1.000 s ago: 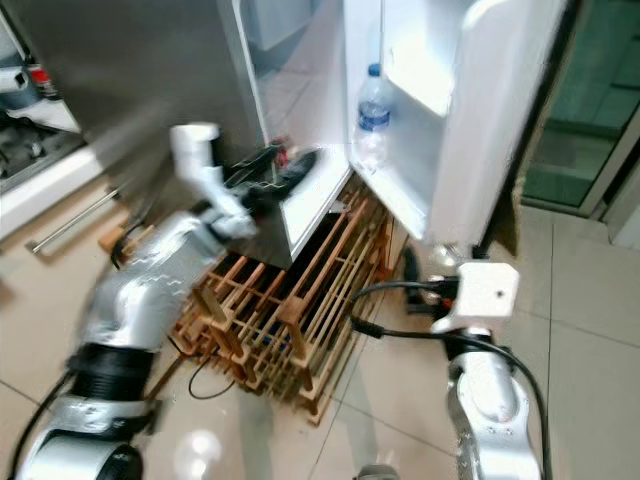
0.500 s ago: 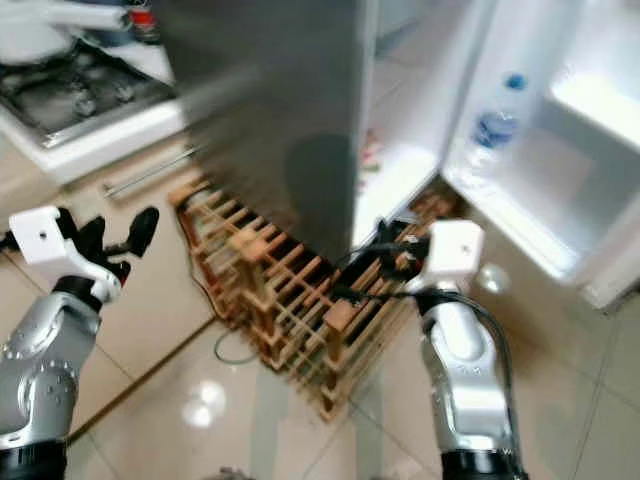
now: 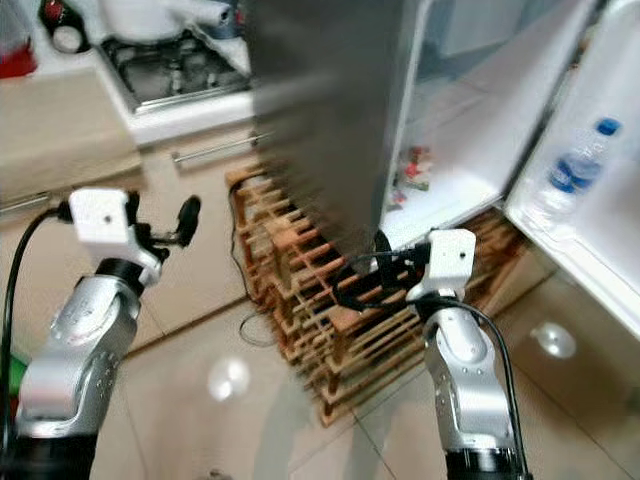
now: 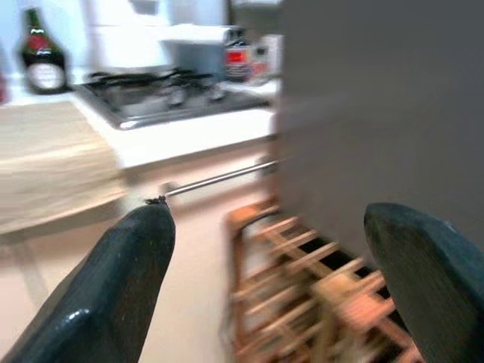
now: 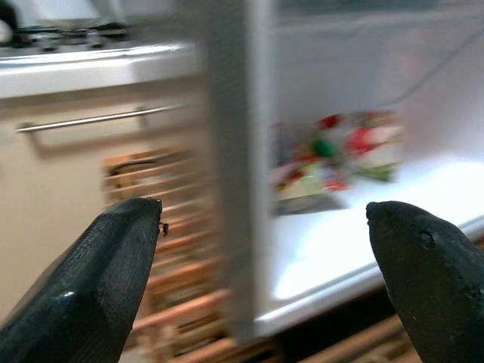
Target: Restocking fridge
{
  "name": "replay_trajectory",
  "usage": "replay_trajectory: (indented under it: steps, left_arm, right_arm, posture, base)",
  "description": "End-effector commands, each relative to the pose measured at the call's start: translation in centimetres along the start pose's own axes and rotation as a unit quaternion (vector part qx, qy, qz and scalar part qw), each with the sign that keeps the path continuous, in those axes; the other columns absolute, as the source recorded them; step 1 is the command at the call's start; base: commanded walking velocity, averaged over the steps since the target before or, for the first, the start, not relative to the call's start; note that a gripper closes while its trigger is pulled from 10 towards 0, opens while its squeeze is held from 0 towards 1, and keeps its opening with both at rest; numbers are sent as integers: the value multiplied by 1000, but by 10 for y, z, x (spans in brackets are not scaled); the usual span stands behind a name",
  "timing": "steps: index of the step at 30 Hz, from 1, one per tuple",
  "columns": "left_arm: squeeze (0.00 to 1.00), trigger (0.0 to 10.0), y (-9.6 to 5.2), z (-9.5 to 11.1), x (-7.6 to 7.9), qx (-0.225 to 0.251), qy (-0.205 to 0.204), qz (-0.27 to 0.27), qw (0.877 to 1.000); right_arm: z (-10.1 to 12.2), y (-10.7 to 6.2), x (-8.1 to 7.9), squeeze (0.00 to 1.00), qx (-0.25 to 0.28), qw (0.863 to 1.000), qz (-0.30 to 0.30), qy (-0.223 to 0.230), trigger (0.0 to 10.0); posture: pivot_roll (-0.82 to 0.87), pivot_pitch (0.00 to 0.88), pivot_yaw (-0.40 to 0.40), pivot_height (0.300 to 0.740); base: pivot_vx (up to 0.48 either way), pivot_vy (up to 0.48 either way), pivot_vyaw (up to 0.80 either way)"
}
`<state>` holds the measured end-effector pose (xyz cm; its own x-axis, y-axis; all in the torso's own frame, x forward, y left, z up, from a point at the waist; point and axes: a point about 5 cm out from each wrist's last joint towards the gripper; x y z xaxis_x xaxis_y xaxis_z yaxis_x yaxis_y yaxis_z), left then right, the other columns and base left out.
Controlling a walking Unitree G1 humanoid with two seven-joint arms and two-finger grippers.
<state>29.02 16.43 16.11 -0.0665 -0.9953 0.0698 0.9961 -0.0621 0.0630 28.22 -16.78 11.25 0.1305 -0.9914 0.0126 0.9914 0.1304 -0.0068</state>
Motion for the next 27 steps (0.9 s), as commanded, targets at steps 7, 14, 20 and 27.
replay_trajectory:
  steps: [7,14,20,27]
  left_arm:
    - [0,10000,5,-6,-1,-13,-4,30,999]
    - [0,10000,10,-3,8,4,4,23,1000]
    - [0,10000,13,6,21,26,-8,-4,1000]
    - [0,10000,29,10,30,21,-1,35,999]
  right_arm:
    - [-2,-5,-2,0,1,1000,10,-5,10000]
    - [0,-1,-9,0,8,1000,26,-4,10000]
    - [4,1,-12,0,15,999,42,1,10000]
    - [10,1,-13,0,27,998,59,5,10000]
  posture:
    - [-43,0,42,740]
    - [-52,0,32,740]
    - [-52,0,17,740]
    - [-63,0,4,740]
  base:
    - [0,0,541]
    - [0,0,543]
    - [0,0,543]
    - [440,0,542]
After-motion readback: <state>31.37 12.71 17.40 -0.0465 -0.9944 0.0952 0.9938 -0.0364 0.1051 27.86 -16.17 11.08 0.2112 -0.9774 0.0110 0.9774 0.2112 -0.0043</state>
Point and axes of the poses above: a point about 5 cm out from each wrist's last joint towards the gripper, its own y axis pointing out of the wrist towards the gripper, its own z axis along the axis of the wrist's last joint, x = y × z, and after that the axes turned 5 degrees about -y, right-handed
